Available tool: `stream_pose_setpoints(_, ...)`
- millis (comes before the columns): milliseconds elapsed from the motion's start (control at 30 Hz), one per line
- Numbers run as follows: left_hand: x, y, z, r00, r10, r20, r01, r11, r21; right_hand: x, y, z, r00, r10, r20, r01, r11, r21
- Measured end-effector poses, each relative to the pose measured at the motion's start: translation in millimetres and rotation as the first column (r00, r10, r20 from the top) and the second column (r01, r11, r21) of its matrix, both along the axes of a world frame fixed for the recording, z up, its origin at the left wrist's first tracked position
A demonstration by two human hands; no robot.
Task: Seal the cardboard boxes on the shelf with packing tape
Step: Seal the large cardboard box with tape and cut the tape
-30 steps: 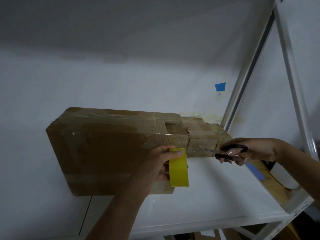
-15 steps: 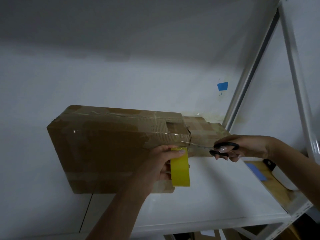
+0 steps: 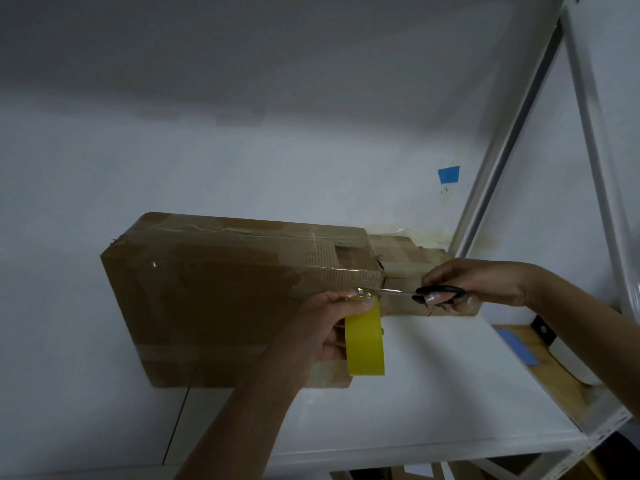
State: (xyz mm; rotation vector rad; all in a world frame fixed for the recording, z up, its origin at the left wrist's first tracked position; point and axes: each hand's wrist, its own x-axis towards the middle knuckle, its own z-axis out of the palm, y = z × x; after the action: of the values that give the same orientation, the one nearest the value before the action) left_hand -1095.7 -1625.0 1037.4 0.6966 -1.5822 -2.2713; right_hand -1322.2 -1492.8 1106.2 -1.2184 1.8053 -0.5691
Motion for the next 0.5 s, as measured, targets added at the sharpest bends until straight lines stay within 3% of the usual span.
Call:
stream_pose_setpoints(300,3.1,1.8,2.3,1.0,-0.008,-0.019,0.008,1.0,-0.021,1.5,4.1,-2.7,0.999,0.017,-0.038,-0.018,0.999,-0.05)
stream_pose_setpoints(500,9.3,4.3,-9.4,0.998,-0.047,0.047,0.048,0.999,-0.017,12.4,3.2,-11.3,0.99,0.035,-0.136,-0.021,0.994,0.108)
